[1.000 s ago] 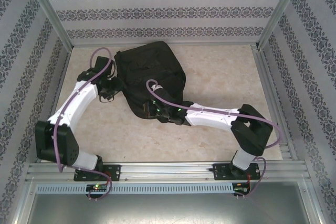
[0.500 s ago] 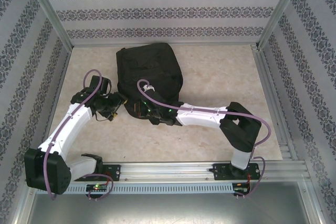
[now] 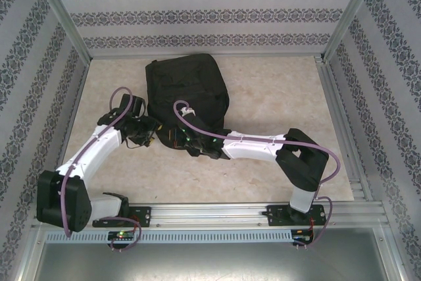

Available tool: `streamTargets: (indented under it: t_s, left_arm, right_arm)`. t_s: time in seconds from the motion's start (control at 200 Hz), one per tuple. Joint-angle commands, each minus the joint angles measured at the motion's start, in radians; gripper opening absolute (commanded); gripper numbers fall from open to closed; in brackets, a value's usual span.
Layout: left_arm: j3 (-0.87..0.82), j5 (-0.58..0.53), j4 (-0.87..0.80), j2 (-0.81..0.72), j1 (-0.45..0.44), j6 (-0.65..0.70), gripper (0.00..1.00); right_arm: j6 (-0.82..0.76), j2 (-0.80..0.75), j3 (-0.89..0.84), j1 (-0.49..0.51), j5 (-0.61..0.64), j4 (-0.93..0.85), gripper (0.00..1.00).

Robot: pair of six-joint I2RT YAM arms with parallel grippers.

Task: Pack the student bag

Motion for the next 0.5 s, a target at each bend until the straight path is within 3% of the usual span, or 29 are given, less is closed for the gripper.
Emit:
streamTargets:
  t_s: [0.0,0.125,0.335,0.495]
  left_arm:
    - [-0.014,-0.001,0.076,0.032,-0.021,-0.009,0.43]
    - [-0.006,-0.003,0.107,0.081,-0.032,0.02,0.4]
    - [0.026,-0.036,0.072,0.114,-0.032,0.107,0.0]
    - [0.049,-0.063,0.045,0.122,-0.024,0.141,0.0]
  right_arm:
    - [0.007,-0.018,-0.001,0.007,0.01,0.033,0.0]
    - [-0.001,-0.009,0.007,0.006,-0.002,0.025,0.0]
    - [-0.033,-0.046,-0.005,-0.009,-0.001,-0.055,0.0]
    - [-0.1,-0.089,-0.013,-0.011,0.019,-0.135,0.0]
